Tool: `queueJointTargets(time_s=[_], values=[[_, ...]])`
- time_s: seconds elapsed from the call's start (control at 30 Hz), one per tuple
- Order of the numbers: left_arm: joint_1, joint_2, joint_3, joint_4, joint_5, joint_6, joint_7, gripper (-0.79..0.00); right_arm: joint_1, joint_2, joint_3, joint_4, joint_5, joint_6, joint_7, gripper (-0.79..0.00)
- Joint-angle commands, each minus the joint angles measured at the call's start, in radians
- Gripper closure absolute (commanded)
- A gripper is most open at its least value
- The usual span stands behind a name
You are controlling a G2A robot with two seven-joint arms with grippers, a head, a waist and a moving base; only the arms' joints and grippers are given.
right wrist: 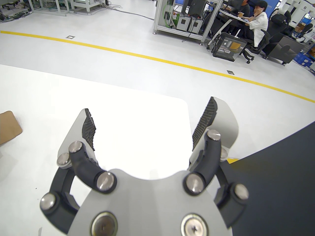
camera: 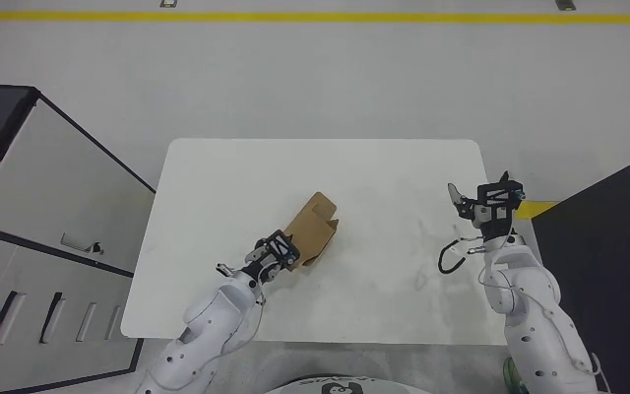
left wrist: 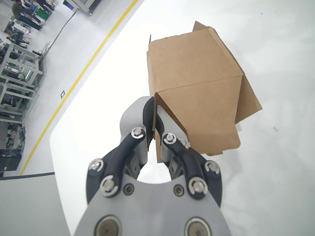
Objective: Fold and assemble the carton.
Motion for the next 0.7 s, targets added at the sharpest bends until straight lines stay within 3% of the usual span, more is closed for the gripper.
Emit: queueJointTargets(time_s=[0.0, 0.23, 0.47, 0.53, 0.67], values=[[0.023, 0.008, -0.028, -0.06, 0.002, -0.058, -0.011, 0.0, 0.0, 0.0, 0.0, 0.0, 0.0, 0.0, 0.0, -0.785], [0.085, 0.025, -0.094, -0.217, 0.002, -0.165, -0.024, 0.0, 0.0, 0.0, 0.0, 0.0, 0.0, 0.0, 0.0, -0.785], [0.089, 0.026, -0.097, -0.219, 0.007, -0.158, -0.002, 0.0, 0.0, 0.0, 0.0, 0.0, 0.0, 0.0, 0.0, -0.785], [0.08, 0.027, -0.098, -0.212, -0.019, -0.19, 0.011, 0.0, 0.003, 0.002, -0.003, -0.002, 0.01, -0.059, 0.018, -0.785], [0.071, 0.032, -0.114, -0.232, -0.059, -0.274, -0.002, 0.0, 0.013, 0.018, 0.041, -0.025, 0.044, -0.301, 0.104, -0.785]])
